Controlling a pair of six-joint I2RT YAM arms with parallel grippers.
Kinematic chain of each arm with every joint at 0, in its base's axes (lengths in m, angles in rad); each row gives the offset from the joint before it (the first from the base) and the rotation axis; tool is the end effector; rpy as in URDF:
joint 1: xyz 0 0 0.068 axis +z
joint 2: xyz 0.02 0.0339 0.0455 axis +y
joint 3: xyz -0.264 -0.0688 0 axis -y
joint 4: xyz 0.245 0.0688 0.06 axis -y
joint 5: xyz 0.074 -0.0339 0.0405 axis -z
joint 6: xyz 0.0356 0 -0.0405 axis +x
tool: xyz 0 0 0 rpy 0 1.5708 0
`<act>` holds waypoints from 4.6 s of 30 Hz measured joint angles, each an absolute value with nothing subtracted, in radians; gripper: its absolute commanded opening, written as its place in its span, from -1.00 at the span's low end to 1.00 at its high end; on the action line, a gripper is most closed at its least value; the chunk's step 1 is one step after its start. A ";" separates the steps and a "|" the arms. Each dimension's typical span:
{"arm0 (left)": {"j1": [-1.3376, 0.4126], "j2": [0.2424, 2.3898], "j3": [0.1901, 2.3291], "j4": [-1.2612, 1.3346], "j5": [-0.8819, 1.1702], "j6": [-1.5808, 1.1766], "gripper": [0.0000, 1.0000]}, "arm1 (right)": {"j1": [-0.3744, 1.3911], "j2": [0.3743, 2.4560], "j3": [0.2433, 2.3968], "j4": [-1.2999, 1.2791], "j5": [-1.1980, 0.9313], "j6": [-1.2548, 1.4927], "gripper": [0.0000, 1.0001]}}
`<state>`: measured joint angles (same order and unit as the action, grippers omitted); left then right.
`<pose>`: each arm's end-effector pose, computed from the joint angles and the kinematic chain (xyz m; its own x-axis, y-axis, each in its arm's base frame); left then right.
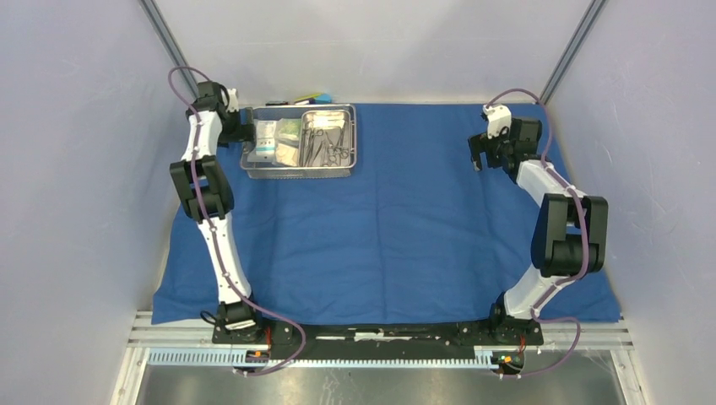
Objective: Open and lay out the surgical kit
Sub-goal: Move the container from the surgical kit, then smooth out the surgical kit at the center of the board.
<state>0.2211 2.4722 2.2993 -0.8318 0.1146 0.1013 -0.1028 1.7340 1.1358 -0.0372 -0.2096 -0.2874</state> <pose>0.5252 0.1139 0.2020 -0.8352 -0.0848 -0.5433 -0.0739 0.9964 -0.0418 0.3854 -0.0323 0.2210 -0.5474 -0.2223 -0.8068 -0.2308 0.9668 -0.1097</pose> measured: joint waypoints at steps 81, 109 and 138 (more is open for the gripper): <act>0.239 1.526 0.940 -0.781 0.421 0.718 0.99 | -0.317 1.841 1.106 -0.146 0.047 -0.397 0.93; 0.234 1.171 0.781 -0.730 0.292 0.735 1.00 | -0.414 1.531 0.971 -0.138 -0.198 -0.470 0.96; 0.392 1.010 0.467 -0.968 -0.094 1.121 0.98 | -0.427 1.128 0.568 -0.582 -0.040 -1.038 0.96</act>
<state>0.3916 1.0103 0.4671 -0.9676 -0.0937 1.1206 -0.4267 1.1278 0.5682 -0.5816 -0.0399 -1.0378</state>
